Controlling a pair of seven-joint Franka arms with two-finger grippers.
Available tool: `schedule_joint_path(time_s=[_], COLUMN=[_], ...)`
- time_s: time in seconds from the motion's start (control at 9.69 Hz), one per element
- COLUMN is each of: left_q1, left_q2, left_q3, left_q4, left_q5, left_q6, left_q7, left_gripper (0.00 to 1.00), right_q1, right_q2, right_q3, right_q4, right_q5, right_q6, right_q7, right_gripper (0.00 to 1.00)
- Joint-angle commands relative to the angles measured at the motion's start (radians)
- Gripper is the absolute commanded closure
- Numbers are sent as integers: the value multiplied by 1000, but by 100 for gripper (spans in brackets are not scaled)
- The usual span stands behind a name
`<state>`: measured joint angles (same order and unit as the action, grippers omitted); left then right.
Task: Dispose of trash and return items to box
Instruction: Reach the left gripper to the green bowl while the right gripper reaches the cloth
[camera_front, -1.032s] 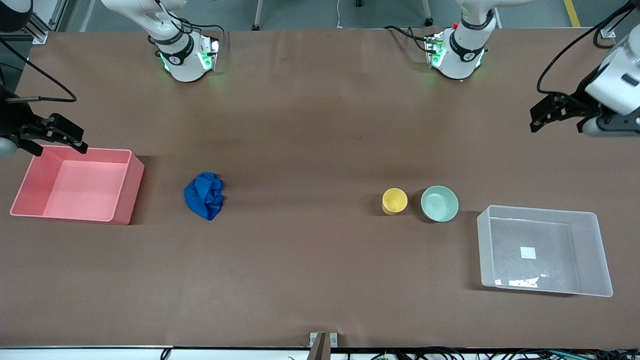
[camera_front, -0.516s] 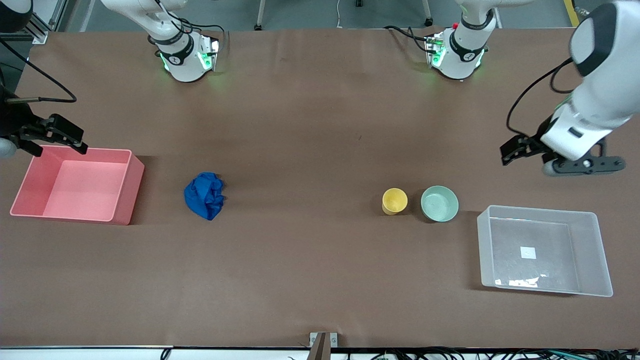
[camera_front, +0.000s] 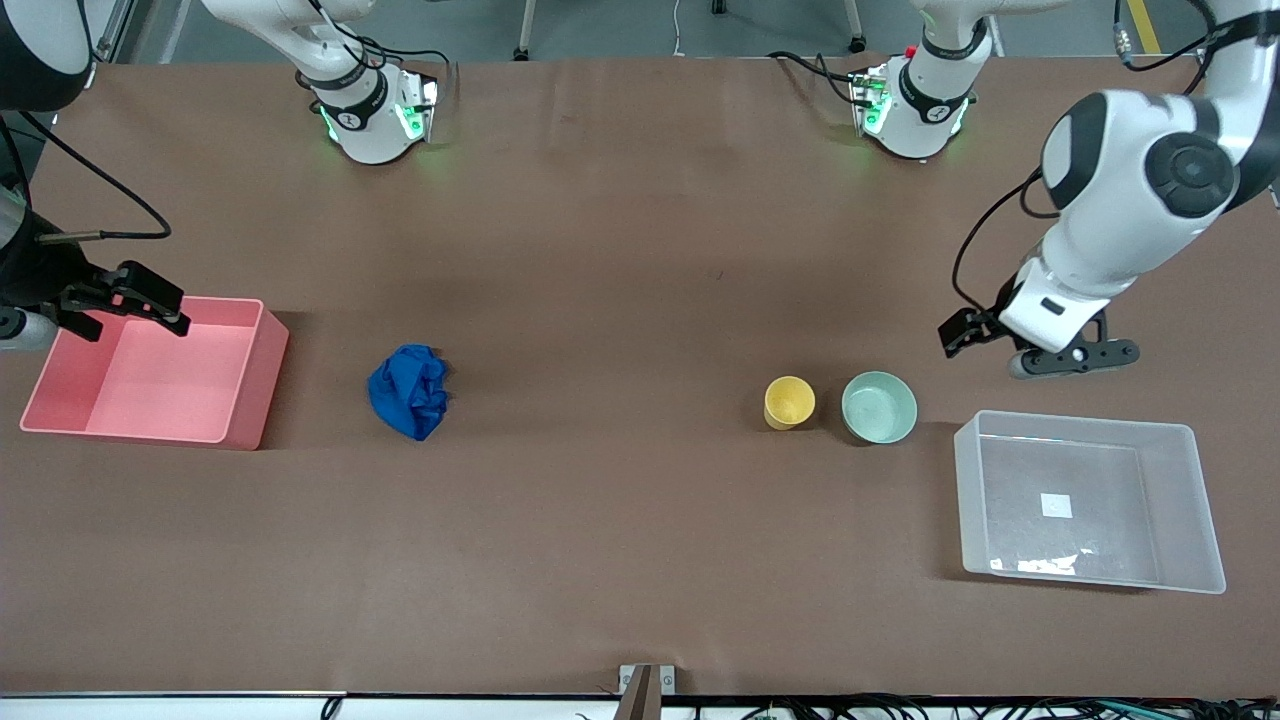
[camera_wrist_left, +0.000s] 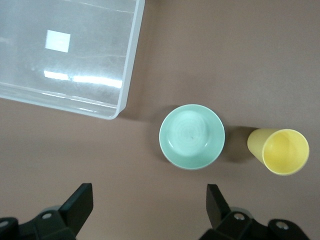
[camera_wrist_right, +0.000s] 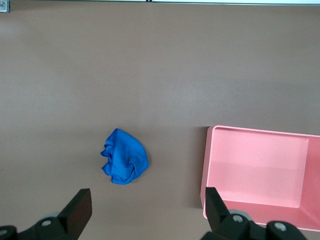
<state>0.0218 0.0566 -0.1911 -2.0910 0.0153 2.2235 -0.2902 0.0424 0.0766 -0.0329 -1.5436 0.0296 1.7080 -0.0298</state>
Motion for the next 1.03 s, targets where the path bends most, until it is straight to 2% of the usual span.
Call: schedule_joint_path(time_s=[0.0, 0.21, 0.41, 0.93], left_q1=[1, 3, 6, 7], left_q2=[75, 156, 222, 334], left_q3=[-2, -1, 1, 2], left_q4=[-99, -116, -116, -104], left_q5=[17, 18, 20, 21], left_q6=[175, 275, 333, 406], left_q7=[-24, -26, -26, -26], left_gripper=[1, 11, 22, 34], right_q1=[-4, -4, 5, 37], right_q2=[3, 43, 45, 95], right_q3=[5, 5, 5, 4], right_q4=[-6, -22, -120, -291], right_q5=[0, 0, -4, -14], right_q6=[16, 38, 120, 300], right_q7=[8, 8, 8, 17], right_gripper=[0, 0, 0, 3])
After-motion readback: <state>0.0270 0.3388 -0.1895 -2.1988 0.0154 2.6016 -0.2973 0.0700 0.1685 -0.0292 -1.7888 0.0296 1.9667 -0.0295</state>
